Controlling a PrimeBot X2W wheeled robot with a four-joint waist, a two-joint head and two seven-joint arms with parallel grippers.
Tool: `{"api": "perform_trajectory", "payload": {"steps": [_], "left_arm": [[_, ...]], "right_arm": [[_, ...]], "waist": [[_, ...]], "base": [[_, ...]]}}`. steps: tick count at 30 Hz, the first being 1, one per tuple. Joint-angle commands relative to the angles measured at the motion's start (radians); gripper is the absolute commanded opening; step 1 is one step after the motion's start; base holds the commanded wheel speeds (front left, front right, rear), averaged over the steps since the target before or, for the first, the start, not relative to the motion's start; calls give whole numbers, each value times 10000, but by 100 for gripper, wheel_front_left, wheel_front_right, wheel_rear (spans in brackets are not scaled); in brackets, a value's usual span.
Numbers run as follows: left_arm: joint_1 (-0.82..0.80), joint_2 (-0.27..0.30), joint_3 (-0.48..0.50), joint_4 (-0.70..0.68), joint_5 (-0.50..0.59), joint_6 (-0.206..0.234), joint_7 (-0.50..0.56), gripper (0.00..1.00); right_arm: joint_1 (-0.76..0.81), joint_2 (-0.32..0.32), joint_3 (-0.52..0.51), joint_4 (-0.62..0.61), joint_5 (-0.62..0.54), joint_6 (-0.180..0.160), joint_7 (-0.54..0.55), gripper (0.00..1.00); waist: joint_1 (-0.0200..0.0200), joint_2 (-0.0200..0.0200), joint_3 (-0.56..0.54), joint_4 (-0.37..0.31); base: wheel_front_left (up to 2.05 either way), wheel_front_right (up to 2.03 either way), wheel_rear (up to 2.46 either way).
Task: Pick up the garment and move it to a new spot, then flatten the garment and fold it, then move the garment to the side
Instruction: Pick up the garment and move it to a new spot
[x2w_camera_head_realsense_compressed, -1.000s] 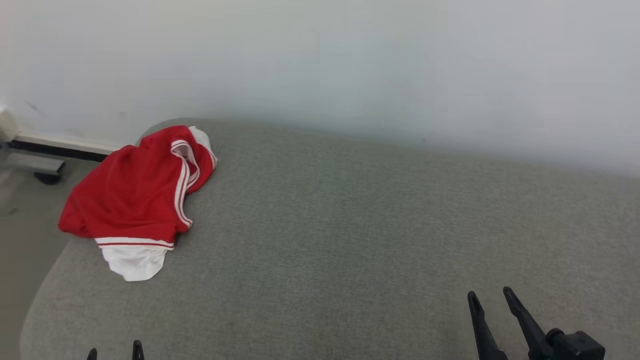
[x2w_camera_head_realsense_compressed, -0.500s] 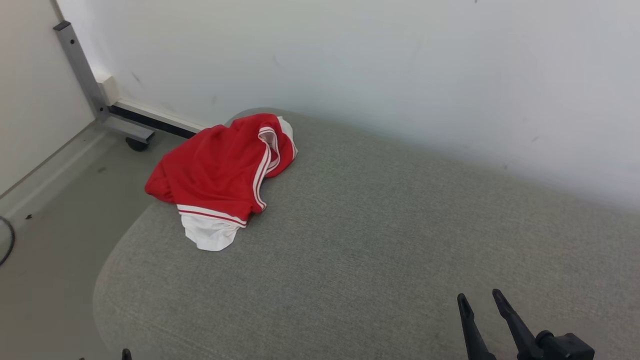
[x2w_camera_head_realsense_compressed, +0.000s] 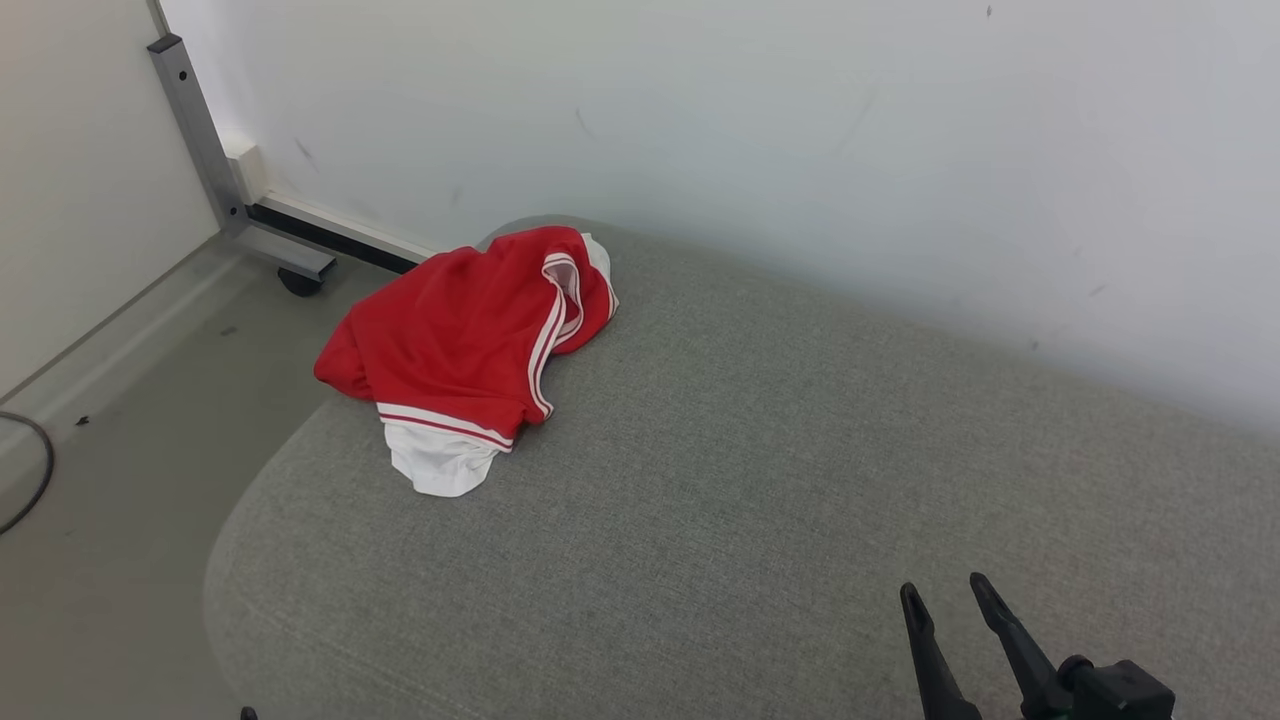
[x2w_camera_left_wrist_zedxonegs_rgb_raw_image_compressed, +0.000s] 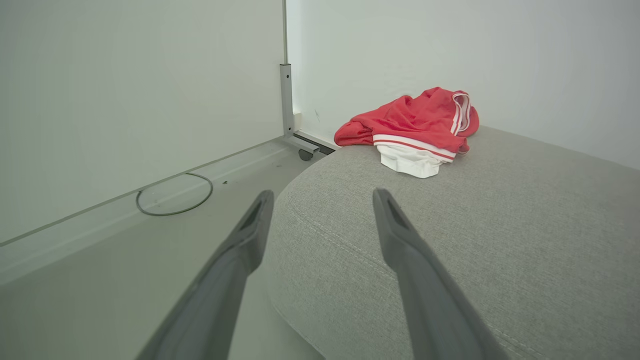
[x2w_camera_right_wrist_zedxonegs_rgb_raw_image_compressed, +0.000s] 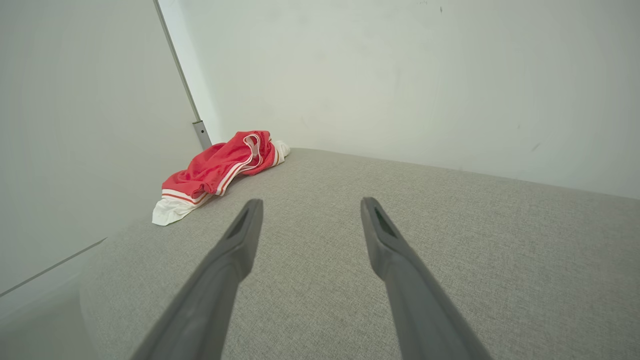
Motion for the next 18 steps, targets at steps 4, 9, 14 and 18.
{"api": "perform_trajectory", "payload": {"steps": [4,9,14,18], "left_arm": [[-223,-9,-82,367,-211,-119,-32,100],[-1220,247,-342,1214,-360,-270,-15,100],[-2671,603,-562,1649,-666,-335,571,100],[-4307,943,-774,2100,-1138,-387,1715,100]], "right_arm": [[174,86,-88,-92,46,-24,-5,100],[170,19,-94,-219,-60,-24,-5,100],[-80,-198,46,-360,-157,-24,9,100],[-438,-519,122,-613,-257,-24,182,100]], "waist": [[-1,-1,-34,-43],[-1,-1,184,-187],[-1,-1,737,-430],[-1,-1,1529,-796]], "base": [[0,0,0],[0,0,0],[0,0,0],[0,0,0]]}}
